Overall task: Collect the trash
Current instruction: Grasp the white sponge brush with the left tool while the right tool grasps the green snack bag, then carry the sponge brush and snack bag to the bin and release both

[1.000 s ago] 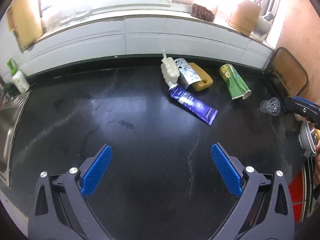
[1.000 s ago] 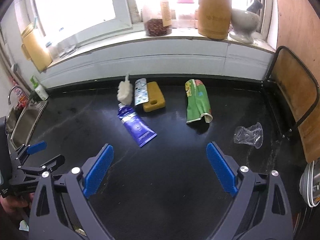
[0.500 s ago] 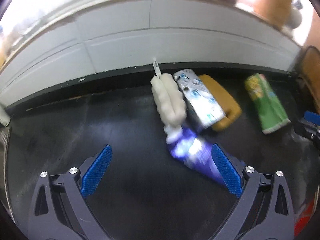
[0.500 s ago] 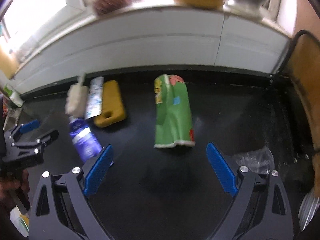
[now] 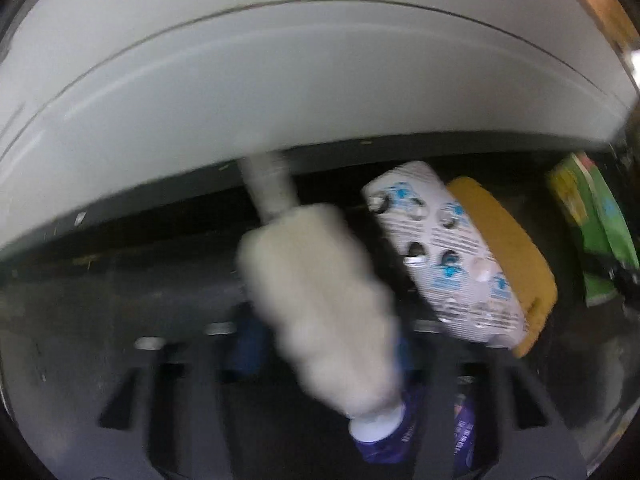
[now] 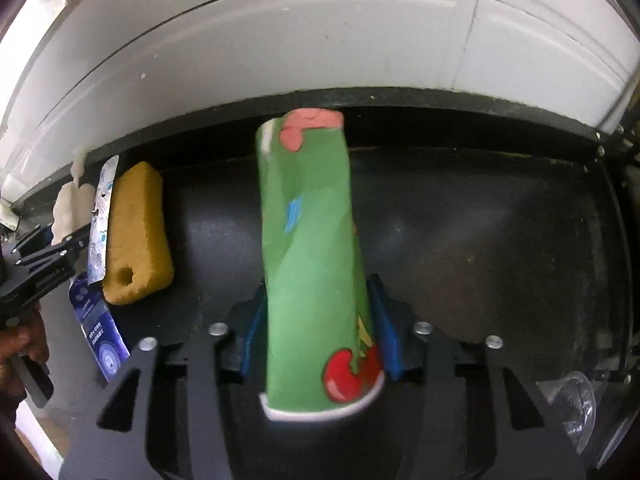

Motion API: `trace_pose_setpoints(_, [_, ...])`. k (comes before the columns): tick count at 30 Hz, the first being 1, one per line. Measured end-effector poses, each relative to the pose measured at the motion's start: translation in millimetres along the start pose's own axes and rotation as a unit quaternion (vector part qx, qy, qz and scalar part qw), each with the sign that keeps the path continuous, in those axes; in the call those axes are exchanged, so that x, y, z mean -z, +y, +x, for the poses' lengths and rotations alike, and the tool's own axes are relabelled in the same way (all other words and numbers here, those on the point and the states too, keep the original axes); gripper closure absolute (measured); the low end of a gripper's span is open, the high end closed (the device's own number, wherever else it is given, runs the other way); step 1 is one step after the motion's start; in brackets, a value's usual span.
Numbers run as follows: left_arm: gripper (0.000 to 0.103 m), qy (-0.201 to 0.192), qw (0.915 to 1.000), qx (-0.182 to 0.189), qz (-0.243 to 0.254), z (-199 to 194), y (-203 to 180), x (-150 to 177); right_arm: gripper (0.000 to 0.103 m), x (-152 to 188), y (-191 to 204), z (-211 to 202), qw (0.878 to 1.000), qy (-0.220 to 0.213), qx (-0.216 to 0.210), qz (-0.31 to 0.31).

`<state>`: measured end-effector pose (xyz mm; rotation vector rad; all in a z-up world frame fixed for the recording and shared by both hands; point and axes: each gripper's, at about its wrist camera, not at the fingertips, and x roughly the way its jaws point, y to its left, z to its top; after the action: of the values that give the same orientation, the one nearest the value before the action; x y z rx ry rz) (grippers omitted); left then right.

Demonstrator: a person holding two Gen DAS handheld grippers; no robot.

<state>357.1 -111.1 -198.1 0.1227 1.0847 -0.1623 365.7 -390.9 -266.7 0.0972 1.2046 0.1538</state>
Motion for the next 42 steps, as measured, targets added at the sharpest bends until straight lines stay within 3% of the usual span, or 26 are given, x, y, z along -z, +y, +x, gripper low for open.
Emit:
trace_pose_setpoints(4, [0.079,-0.005,0.9999,0.010,-0.001,-5,-4,2,0.067,2,3,0,1.000,-0.001,-0.004,-0.004])
trace_pose_setpoints(13, [0.080,-0.018,0.9997,0.014,-0.003,-42,-5,17,0.068,11,15,-28,1.000,-0.023,-0.012,-0.009])
trace_pose_setpoints(20, [0.080,-0.058,0.9979,0.013,-0.024,-116,2,36,0.068,30,38,-81,0.997,-0.068,-0.028,-0.018])
trace_pose_setpoints(25, [0.080,-0.096,0.9943,0.010,-0.046,-181,9,63,0.068,64,68,-123,0.994,-0.090,-0.050,-0.042])
trace_pose_setpoints(31, [0.080,-0.101,0.9933,0.003,-0.056,-227,7,119,0.068,109,114,-158,0.990,-0.092,-0.072,-0.084])
trace_pose_setpoints(42, [0.080,-0.061,0.9933,-0.020,-0.096,-278,43,266,0.068,207,216,-182,0.980,-0.060,-0.115,-0.148])
